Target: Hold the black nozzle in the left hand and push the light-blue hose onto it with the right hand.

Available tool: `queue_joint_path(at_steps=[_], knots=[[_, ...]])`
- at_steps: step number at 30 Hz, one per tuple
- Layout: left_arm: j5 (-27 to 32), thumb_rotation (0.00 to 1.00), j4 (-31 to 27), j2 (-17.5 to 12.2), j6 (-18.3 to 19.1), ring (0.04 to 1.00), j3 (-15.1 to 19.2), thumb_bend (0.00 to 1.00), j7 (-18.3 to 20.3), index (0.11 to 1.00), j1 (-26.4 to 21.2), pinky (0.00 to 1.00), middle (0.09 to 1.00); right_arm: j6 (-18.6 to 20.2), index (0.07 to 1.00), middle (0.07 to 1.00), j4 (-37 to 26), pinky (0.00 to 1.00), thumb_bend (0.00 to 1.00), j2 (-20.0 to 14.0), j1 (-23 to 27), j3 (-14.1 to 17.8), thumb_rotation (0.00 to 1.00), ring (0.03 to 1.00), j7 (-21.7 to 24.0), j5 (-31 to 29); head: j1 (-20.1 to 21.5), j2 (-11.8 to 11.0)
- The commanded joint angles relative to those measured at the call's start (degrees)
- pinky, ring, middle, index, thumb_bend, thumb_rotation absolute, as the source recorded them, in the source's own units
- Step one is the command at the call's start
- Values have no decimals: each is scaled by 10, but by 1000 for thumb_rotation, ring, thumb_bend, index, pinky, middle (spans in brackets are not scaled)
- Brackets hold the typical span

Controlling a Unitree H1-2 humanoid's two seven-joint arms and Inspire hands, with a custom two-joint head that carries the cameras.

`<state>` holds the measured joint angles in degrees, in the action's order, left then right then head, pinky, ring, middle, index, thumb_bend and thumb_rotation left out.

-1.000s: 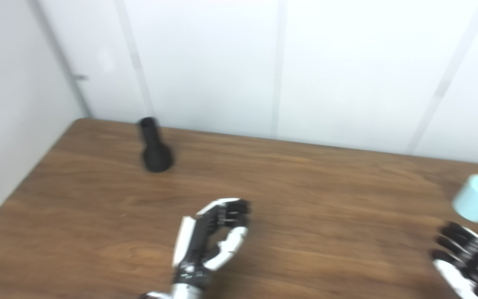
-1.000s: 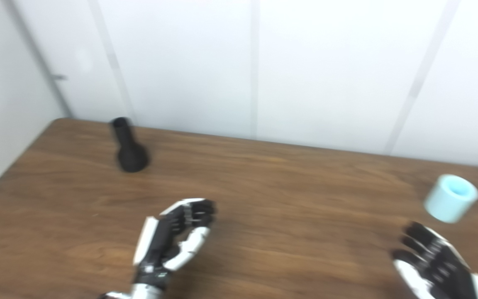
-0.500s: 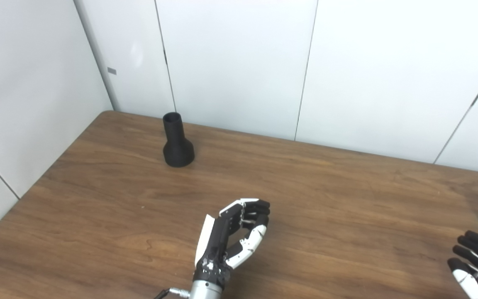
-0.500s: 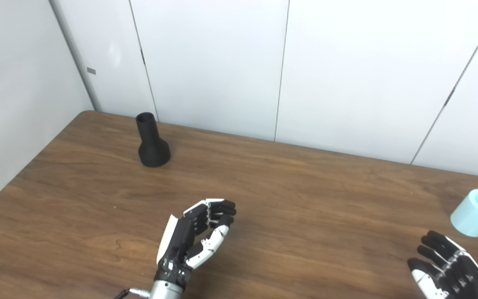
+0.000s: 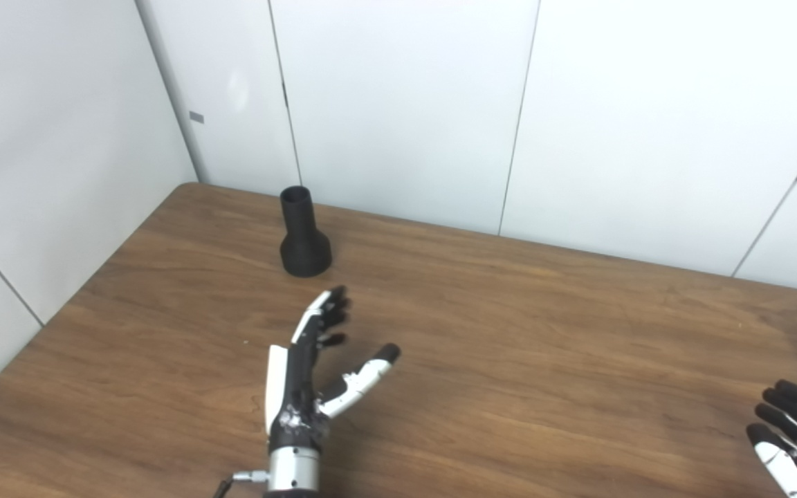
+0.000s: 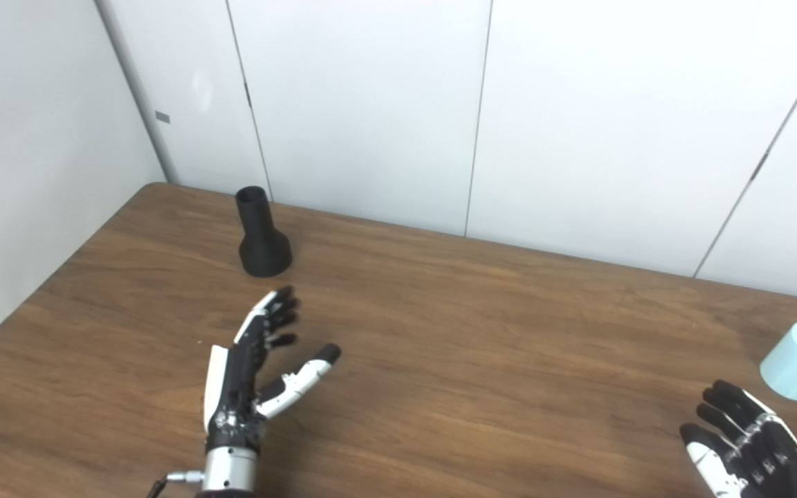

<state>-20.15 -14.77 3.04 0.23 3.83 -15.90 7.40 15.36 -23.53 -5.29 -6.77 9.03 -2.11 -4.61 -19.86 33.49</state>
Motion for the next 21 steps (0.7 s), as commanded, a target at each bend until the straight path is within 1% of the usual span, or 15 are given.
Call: queue_joint_path(at_steps=[1, 3, 6, 8, 9, 10, 12, 13, 16, 18, 19, 21], knots=[[-21, 323, -33, -8, 14, 925, 11, 797, -6, 972, -23, 861, 941, -19, 697, 733, -10, 635, 234, -8, 13, 4, 16, 728, 0, 3, -2, 1], [-20, 308, -43, -17, 32, 955, 24, 782, -4, 995, -32, 880, 970, -22, 685, 725, -8, 630, 243, -7, 14, 6, 63, 718, 1, 0, -5, 0], [-17, 303, -38, -33, 44, 940, 46, 777, -5, 1000, -43, 872, 955, -17, 679, 724, -8, 627, 244, -9, 16, 7, 99, 717, 4, -6, -12, -2], [-11, 287, -32, -43, 48, 958, 58, 775, -3, 1000, -50, 911, 961, -16, 679, 721, -6, 614, 238, -14, 17, 5, 163, 713, 9, -4, -15, -3], [-4, 285, -24, -49, 47, 961, 65, 775, -1, 1000, -54, 921, 962, -17, 681, 721, -5, 611, 236, -14, 18, 7, 182, 712, 8, -5, -19, -4], [2, 286, -13, -57, 41, 974, 71, 792, -1, 1000, -58, 944, 970, -17, 668, 707, -3, 589, 249, -14, 20, 9, 175, 695, 7, -5, -21, -4], [14, 310, 8, -72, 33, 981, 82, 847, 1, 1000, -67, 948, 985, -17, 663, 703, 0, 580, 254, -16, 22, 10, 177, 689, 8, -8, -26, -5], [12, 322, 16, -77, 33, 979, 85, 868, -1, 1000, -71, 945, 988, -20, 662, 702, 2, 577, 248, -18, 23, 9, 180, 687, 9, -6, -30, -6], [-17, 366, 29, -84, 61, 958, 87, 884, -14, 1000, -81, 913, 971, -23, 641, 679, 10, 540, 261, -23, 27, 9, 222, 659, 10, -6, -39, -10], [-27, 352, 38, -88, 71, 952, 89, 871, -20, 988, -89, 903, 958, -30, 634, 674, 17, 533, 268, -25, 29, 10, 238, 652, 11, -6, -45, -11], [-29, 349, 43, -90, 75, 954, 89, 863, -21, 983, -93, 902, 957, -28, 629, 671, 19, 527, 271, -25, 31, 11, 247, 647, 9, -5, -51, -15], [-34, 350, 54, -96, 83, 953, 87, 866, -21, 981, -103, 898, 958, -15, 610, 659, 20, 517, 312, -23, 35, 13, 308, 635, 3, -2, -61, -19]])
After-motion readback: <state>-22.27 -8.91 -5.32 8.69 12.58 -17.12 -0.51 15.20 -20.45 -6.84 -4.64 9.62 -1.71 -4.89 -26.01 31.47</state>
